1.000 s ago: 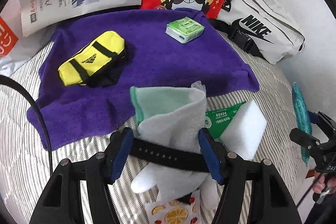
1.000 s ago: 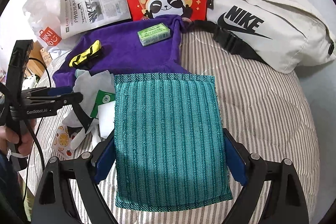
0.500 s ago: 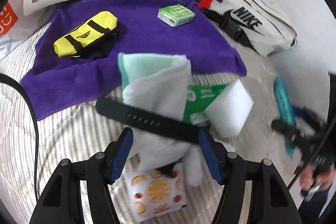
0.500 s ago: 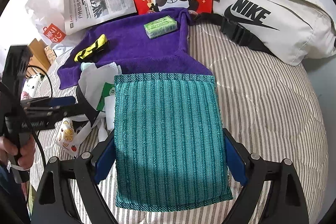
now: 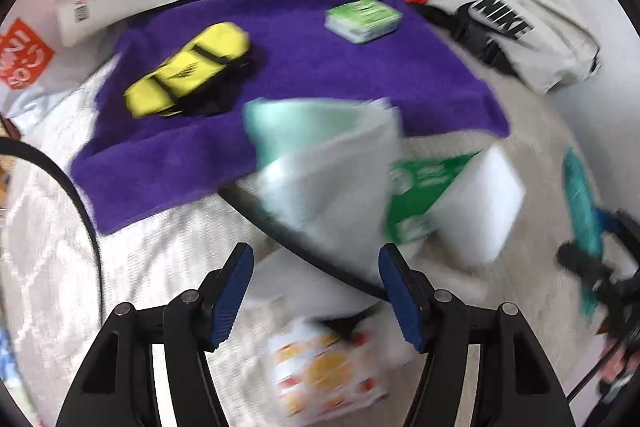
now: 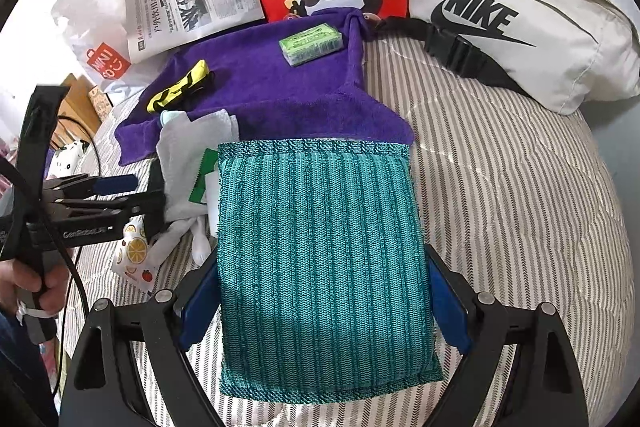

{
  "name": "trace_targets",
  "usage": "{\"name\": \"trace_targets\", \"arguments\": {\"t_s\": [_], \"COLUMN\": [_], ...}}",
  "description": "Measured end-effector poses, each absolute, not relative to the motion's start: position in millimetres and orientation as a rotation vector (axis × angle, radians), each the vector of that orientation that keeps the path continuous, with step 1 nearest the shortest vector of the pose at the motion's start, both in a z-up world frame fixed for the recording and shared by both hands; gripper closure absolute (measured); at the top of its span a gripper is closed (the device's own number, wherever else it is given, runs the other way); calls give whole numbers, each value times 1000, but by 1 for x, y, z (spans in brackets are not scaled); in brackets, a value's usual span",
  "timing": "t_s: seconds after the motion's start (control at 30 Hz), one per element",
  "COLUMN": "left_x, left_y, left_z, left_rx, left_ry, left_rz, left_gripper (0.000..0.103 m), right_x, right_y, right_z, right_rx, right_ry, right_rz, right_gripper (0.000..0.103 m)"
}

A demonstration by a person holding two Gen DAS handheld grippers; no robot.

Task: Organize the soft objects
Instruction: 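Reach down and grasp the black watch strap with the left tool, then lift the black strap with the left tool while the right tool holds the teal cloth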

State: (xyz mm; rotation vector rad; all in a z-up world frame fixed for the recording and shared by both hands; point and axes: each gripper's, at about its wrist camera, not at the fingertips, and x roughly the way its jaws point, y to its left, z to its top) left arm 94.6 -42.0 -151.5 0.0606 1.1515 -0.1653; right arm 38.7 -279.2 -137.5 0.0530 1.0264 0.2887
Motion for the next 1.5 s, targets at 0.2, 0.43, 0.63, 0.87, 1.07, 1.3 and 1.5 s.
{"name": "trace_targets", "arguments": {"t_s": [0.2,0.43,0.63,0.87,1.07,1.3,1.5], "left_x": [75,77,97,88,74,71,84], "left_y": [-4,-4,-30,-21,10,14,3], "left_z": [-155,-154,-167,-163,-161,-168,-170], "left_rx": [23,-146,-99,-55,-23,-17,35], "left_ry": [1171,1162,1199,1174,1178,1162,1141], "left_rz": [-154,-247,-175,-198,-180,-223,-243], "left_gripper": [40,40,41,68,75,76,76], "right_x": [39,36,34,34,33,33,33], "right_y": [-270,-263,-270,-276,-273,-265,-266], "right_z": [-139,-138,-139,-139,-140,-143,-144], "right_rx": [42,25,30,47,46,35,34], "right_ry": [1027,1029,1033,1031,1031,1042,1048], "right_rz": [326,335,320,312,320,330,324], "right_gripper": [13,13,13,13,13,13,13]}}
